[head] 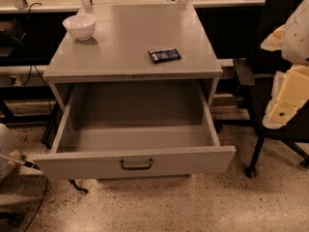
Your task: Place rxbar blueberry into top drawer
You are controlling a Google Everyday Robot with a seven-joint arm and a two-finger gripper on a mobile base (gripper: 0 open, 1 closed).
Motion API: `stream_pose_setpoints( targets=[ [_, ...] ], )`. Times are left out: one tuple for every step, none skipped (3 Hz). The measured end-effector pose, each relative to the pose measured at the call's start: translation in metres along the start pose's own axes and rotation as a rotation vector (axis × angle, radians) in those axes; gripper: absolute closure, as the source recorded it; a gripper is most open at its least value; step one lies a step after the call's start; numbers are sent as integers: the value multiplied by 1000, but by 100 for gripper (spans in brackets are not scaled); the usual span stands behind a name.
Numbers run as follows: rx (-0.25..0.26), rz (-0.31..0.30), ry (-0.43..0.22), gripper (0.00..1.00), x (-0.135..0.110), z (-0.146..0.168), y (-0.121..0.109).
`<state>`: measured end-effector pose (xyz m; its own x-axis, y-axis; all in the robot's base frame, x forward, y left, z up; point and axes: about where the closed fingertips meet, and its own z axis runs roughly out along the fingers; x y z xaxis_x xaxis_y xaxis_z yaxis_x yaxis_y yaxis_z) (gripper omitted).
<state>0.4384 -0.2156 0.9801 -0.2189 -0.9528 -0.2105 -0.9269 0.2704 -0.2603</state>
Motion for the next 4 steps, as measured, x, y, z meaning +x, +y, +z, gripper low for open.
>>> stream_pose_setpoints(
  targets=[
    [0, 0, 0, 0, 0, 0, 0],
    [8, -16, -47, 0, -5, 12, -30],
    [23, -50, -148, 0, -22, 43, -95],
    [44, -39, -262, 0, -46, 75, -156]
  ],
)
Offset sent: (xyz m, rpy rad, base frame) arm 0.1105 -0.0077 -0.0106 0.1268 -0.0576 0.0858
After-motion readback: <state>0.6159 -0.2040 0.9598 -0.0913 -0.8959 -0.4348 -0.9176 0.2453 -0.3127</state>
